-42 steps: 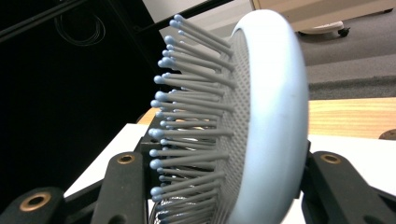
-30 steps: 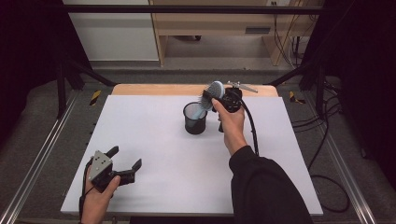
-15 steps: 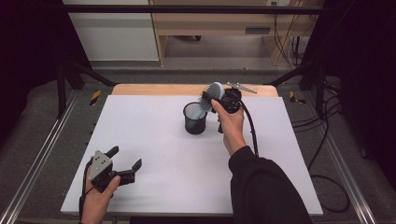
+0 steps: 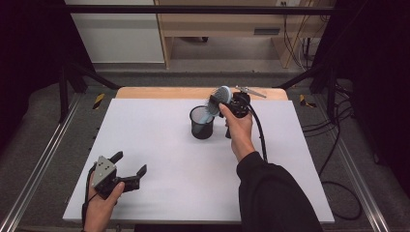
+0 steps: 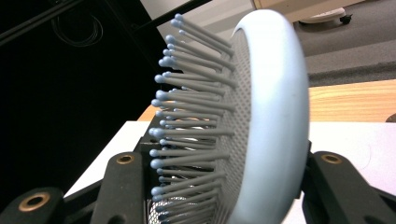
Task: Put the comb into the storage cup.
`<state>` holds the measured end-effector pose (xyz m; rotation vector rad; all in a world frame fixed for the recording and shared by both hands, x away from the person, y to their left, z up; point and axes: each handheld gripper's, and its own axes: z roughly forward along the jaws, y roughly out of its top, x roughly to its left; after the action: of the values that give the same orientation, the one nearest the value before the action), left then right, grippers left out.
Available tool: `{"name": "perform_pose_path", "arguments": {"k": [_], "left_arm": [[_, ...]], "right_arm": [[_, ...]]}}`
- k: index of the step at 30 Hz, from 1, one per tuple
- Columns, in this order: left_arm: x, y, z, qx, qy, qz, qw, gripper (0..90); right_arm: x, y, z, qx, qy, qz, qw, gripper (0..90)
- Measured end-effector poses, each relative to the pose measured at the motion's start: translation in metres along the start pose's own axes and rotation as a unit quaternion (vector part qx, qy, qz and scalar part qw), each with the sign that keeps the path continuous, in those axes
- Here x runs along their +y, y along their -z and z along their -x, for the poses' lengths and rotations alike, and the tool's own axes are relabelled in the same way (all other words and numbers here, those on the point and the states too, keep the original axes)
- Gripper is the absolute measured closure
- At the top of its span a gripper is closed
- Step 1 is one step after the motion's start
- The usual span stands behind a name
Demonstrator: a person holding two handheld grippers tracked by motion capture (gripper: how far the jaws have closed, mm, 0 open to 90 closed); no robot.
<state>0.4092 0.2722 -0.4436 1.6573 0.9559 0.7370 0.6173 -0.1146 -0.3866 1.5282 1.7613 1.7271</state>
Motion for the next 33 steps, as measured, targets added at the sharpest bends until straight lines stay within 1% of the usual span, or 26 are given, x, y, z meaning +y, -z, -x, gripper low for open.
{"name": "perform_pose_path", "arguments": {"k": [10, 13, 27, 33], "left_arm": [[-0.0001, -0.0002, 0.0000, -0.001, -0.002, -0.002, 1.0000, 2.4], [-0.0002, -0.0003, 0.0001, -0.001, -0.003, -0.002, 1.0000, 2.4], [-0.0003, -0.0008, 0.0007, -0.003, -0.002, -0.003, 1.0000, 2.4], [-0.0003, -0.0008, 0.0007, -0.002, -0.002, -0.003, 1.0000, 2.4]], "right_arm": [[-0.0001, -0.0003, 0.0019, -0.001, -0.004, -0.002, 1.0000, 49.2], [-0.0001, 0.0001, 0.0032, -0.004, -0.009, -0.005, 0.9999, 48.5], [0.0005, 0.0009, 0.0068, -0.009, -0.007, -0.013, 0.9999, 45.8], [0.0007, 0.0012, 0.0072, -0.007, -0.006, -0.015, 0.9998, 44.5]]}}
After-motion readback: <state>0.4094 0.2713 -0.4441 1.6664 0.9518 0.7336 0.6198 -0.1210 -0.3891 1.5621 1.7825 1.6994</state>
